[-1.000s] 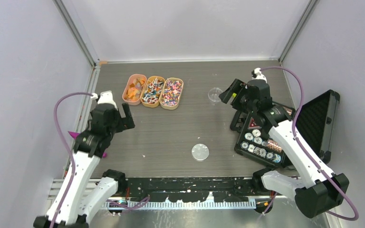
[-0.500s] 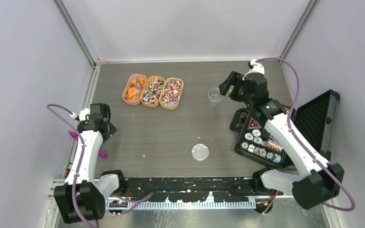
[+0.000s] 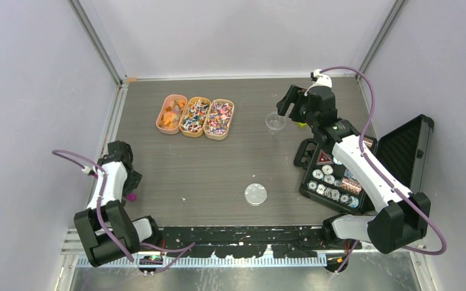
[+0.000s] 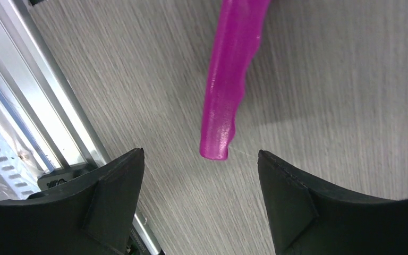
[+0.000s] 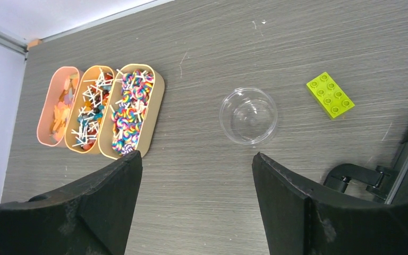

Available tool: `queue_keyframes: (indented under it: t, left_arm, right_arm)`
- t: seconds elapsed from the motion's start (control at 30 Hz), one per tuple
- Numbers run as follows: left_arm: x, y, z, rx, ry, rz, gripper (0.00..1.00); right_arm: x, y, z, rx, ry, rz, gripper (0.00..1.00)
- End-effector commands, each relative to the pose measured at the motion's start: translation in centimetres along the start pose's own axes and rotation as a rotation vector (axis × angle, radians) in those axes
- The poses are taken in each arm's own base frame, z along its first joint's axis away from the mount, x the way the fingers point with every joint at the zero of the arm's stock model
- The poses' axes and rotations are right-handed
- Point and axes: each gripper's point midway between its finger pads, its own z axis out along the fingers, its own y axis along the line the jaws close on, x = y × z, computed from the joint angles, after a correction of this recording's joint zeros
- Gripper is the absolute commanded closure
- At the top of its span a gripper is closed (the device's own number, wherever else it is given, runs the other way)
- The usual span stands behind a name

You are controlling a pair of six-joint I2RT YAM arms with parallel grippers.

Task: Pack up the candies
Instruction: Pick up the spatula from the center of the board.

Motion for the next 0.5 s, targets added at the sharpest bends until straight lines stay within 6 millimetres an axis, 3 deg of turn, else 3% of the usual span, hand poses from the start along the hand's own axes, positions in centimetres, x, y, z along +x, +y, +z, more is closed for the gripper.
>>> queue_keyframes:
  t: [0.0, 0.13, 0.23, 0.27, 0.47]
  left_arm:
    - [-0.5, -0.5, 1.0, 0.022, 0.0, -0.1, 0.2]
    - [-0.1, -0.5, 1.5, 0.024, 0.013, -0.117, 0.28]
    - [0.1, -0.6, 1.7, 0.019, 0.022, -0.12, 0.61]
    - [0.2, -0.6, 1.8, 0.019, 0.027, -0.116, 0.68]
    - [0.5, -1.2, 2.1, 0.019, 0.065, -0.098, 0.77]
  right_arm:
    - [-2.3, 1.8, -1.1, -0.084, -0.074, 0.003, 0.2]
    - [-2.6, 2.0, -1.5, -0.095, -0.08, 0.005, 0.2]
    - [-2.7, 2.3, -1.9, -0.107, -0.081, 0.01, 0.2]
    - [-2.7, 2.3, -2.1, -0.109, -0.08, 0.01, 0.2]
    - [-3.0, 2.1, -2.8, -0.096, -0.089, 0.025, 0.2]
